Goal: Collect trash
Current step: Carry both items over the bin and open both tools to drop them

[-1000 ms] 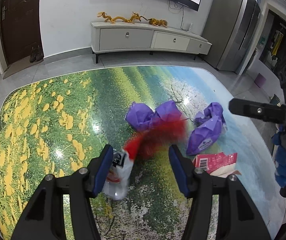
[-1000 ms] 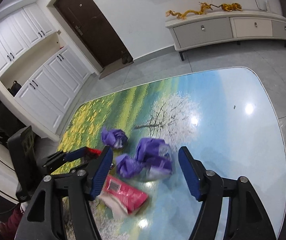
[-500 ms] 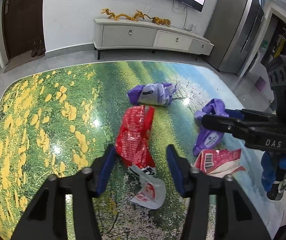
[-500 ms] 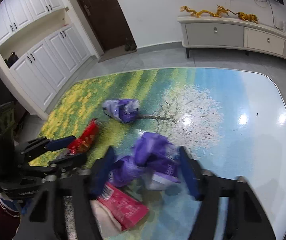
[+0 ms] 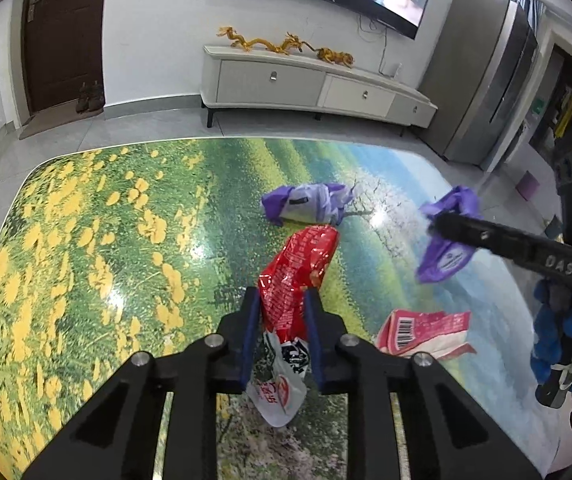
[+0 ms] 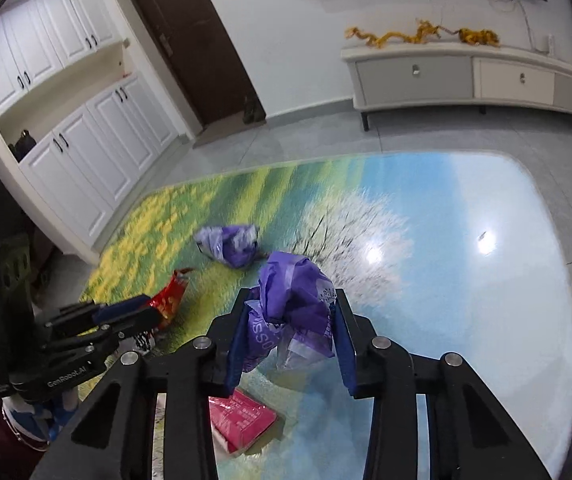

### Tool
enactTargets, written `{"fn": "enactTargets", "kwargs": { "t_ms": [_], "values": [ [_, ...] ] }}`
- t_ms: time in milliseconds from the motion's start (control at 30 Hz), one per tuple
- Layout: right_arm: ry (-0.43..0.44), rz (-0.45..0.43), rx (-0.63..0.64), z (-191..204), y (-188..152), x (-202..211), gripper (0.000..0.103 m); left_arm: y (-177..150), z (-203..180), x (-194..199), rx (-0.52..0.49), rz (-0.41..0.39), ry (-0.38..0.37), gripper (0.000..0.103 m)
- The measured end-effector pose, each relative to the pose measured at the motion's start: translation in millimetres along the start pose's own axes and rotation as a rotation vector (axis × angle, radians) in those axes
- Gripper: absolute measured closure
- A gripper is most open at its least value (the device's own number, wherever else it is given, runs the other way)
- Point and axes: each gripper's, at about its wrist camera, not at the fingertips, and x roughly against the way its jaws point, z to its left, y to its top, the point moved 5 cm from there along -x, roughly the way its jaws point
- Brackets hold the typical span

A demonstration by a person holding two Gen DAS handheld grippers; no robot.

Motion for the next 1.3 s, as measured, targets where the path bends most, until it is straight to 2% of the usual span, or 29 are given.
{"fn": "enactTargets", "kwargs": {
  "t_ms": [200, 433, 600, 767, 1033, 1300],
  "values": [
    [-0.023, -0.062, 0.007, -0.5, -0.1, 48.1, 0.065, -6.9, -6.0, 28.4, 0.017, -0.039, -0.006, 0.083],
    [-0.062, -0.088, -0.014, -16.1, -29.4, 102.8, 0.065, -8.5, -29.0, 74.6, 0.008, -0.097, -0.044, 0.083],
    [-0.092, -0.13, -0.058, -35.1, -58.7, 151.2, 0.065, -6.4, -64.1, 98.7, -0.017, -0.128, -0.103, 0.084],
    [-0.134, -0.168, -0.101, -67.6, -81.7, 194.6, 0.065, -4.8, -115.7, 108.9, -0.058, -0.136, -0.18, 0.084],
    [-0.202, -0.207, -0.203, -138.6, -121.4, 244.2, 0.065, -7.9, -223.5, 84.3, -0.165, -0.068, -0.301, 0.084],
    [-0.253, -0.178, -0.344, -224.3, -166.8, 251.6, 0.064, -29.0, -346.1, 14.4, -0.307, 0.097, -0.378, 0.084]
  ]
}}
